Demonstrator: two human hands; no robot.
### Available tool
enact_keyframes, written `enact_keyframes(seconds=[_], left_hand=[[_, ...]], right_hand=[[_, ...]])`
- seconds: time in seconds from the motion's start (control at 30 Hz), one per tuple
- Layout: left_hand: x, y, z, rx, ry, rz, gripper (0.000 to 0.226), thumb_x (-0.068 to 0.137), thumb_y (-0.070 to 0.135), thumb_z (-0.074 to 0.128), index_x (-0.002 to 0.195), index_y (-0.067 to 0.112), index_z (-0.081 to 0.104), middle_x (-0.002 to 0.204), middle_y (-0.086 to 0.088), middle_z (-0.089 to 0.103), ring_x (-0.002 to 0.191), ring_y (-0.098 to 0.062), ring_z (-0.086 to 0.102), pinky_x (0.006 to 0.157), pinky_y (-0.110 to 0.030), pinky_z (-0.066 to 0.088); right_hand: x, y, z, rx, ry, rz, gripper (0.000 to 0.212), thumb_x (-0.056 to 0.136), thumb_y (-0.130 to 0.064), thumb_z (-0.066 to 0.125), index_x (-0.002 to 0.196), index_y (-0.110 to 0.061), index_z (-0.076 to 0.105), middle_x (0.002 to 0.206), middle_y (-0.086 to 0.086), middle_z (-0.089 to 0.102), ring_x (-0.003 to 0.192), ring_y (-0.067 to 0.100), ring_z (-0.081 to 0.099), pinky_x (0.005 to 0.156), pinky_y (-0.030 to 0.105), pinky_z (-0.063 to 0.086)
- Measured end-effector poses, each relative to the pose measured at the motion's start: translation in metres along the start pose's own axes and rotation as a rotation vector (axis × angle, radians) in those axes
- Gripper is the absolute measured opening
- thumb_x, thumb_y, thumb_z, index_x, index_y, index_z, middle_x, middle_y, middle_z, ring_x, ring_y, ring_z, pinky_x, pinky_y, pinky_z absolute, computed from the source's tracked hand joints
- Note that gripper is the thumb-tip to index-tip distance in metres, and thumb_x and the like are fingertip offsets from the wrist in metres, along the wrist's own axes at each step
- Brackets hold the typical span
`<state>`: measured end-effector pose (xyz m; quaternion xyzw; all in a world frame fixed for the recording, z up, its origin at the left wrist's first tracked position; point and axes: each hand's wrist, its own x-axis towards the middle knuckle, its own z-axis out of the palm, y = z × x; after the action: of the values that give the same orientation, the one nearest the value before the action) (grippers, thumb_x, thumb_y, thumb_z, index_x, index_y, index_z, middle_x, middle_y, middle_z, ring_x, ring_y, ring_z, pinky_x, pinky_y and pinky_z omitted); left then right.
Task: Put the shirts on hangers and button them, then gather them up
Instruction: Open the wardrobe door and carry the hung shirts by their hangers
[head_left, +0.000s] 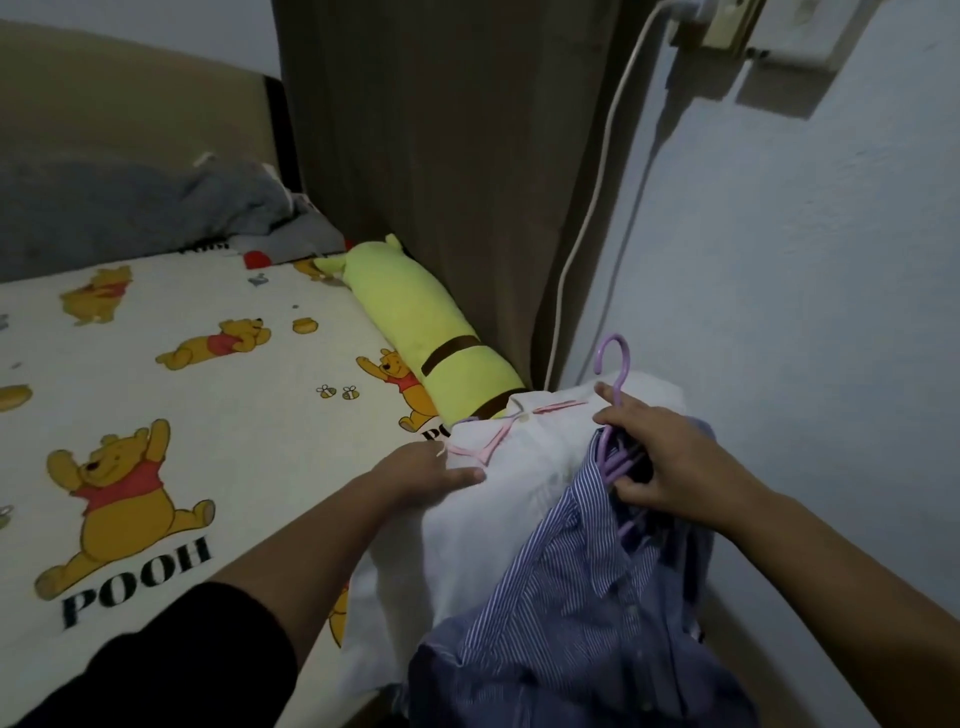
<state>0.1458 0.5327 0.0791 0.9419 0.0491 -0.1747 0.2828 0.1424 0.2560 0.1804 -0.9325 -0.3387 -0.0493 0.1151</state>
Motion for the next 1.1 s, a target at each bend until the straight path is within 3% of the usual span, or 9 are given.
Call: enact_keyframes(seconds=[0.13, 0.23, 0.43, 0.53, 0.67, 0.77, 0.83, 1.0, 1.1], left_hand=[[0.001, 0.000, 0.000, -0.097, 0.017, -0.018, 0.083, 0.082, 0.061, 0.061, 0.145, 0.014, 0.034, 0.147, -0.009, 0.042, 0.130, -0.026, 0.044, 0.096, -0.030, 0.038], [0.003, -0.003, -0.001, -0.161, 0.094, -0.011, 0.103, 0.070, 0.064, 0.071, 0.149, 0.020, 0.022, 0.150, -0.007, 0.039, 0.130, -0.028, 0.044, 0.099, -0.035, 0.041], [-0.004, 0.006, -0.014, -0.023, 0.306, 0.071, 0.123, 0.054, 0.073, 0.073, 0.149, 0.024, 0.013, 0.143, -0.006, 0.039, 0.124, -0.025, 0.046, 0.092, -0.040, 0.048], [-0.006, 0.020, -0.028, -0.052, 0.326, 0.109, 0.115, 0.065, 0.075, 0.066, 0.152, 0.021, 0.014, 0.150, -0.006, 0.033, 0.134, -0.024, 0.038, 0.100, -0.041, 0.041], [-0.018, 0.044, -0.041, -0.211, 0.347, 0.213, 0.103, 0.071, 0.081, 0.044, 0.151, 0.021, 0.023, 0.152, -0.006, 0.034, 0.136, -0.024, 0.036, 0.106, -0.039, 0.035], [-0.026, 0.066, -0.053, -0.338, 0.317, 0.326, 0.086, 0.082, 0.073, 0.042, 0.150, 0.021, 0.029, 0.151, -0.006, 0.037, 0.136, -0.022, 0.036, 0.103, -0.033, 0.030], [-0.032, 0.083, -0.063, -0.401, 0.269, 0.398, 0.087, 0.078, 0.073, 0.041, 0.148, 0.022, 0.033, 0.150, -0.005, 0.039, 0.134, -0.019, 0.038, 0.104, -0.032, 0.030], [-0.051, 0.123, -0.095, -0.394, 0.192, 0.601, 0.083, 0.074, 0.053, 0.071, 0.143, 0.016, 0.042, 0.131, 0.005, 0.052, 0.118, -0.003, 0.047, 0.092, -0.012, 0.031], [-0.056, 0.140, -0.110, -0.320, 0.231, 0.695, 0.084, 0.069, 0.040, 0.083, 0.140, 0.017, 0.047, 0.127, 0.006, 0.056, 0.116, -0.003, 0.051, 0.093, -0.007, 0.033]], right_hand=[[0.006, -0.001, 0.002, -0.004, -0.015, 0.011, 0.063, 0.066, -0.021, 0.075, 0.125, -0.021, 0.054, 0.147, -0.004, 0.041, 0.092, 0.005, 0.047, 0.080, 0.018, 0.036], [0.007, -0.002, 0.000, 0.010, -0.012, 0.022, 0.062, 0.067, -0.020, 0.075, 0.125, -0.020, 0.054, 0.145, -0.002, 0.043, 0.091, 0.007, 0.048, 0.079, 0.019, 0.036], [0.002, 0.000, -0.011, -0.006, 0.028, 0.081, 0.061, 0.067, -0.019, 0.075, 0.125, -0.020, 0.054, 0.145, -0.002, 0.044, 0.090, 0.010, 0.051, 0.076, 0.016, 0.039], [-0.003, 0.000, -0.021, -0.039, 0.087, 0.104, 0.058, 0.067, -0.019, 0.074, 0.122, -0.022, 0.054, 0.143, -0.003, 0.046, 0.087, 0.010, 0.051, 0.071, 0.009, 0.036], [-0.001, -0.005, -0.038, -0.097, 0.185, 0.132, 0.058, 0.069, -0.023, 0.073, 0.123, -0.023, 0.052, 0.141, 0.001, 0.048, 0.092, 0.017, 0.059, 0.077, 0.019, 0.044], [0.004, -0.007, -0.052, -0.173, 0.269, 0.134, 0.062, 0.068, -0.025, 0.072, 0.126, -0.021, 0.051, 0.141, 0.005, 0.049, 0.100, 0.024, 0.061, 0.084, 0.028, 0.047], [0.007, -0.007, -0.062, -0.220, 0.330, 0.123, 0.063, 0.066, -0.023, 0.072, 0.125, -0.020, 0.052, 0.136, 0.007, 0.052, 0.101, 0.026, 0.061, 0.084, 0.032, 0.048], [0.007, -0.001, -0.082, -0.242, 0.477, 0.149, 0.066, 0.064, -0.021, 0.074, 0.125, -0.020, 0.048, 0.123, 0.008, 0.057, 0.099, 0.029, 0.060, 0.080, 0.039, 0.048], [0.002, 0.001, -0.095, -0.206, 0.560, 0.179, 0.070, 0.066, -0.021, 0.076, 0.125, -0.024, 0.037, 0.114, 0.008, 0.057, 0.090, 0.032, 0.058, 0.080, 0.040, 0.047]])
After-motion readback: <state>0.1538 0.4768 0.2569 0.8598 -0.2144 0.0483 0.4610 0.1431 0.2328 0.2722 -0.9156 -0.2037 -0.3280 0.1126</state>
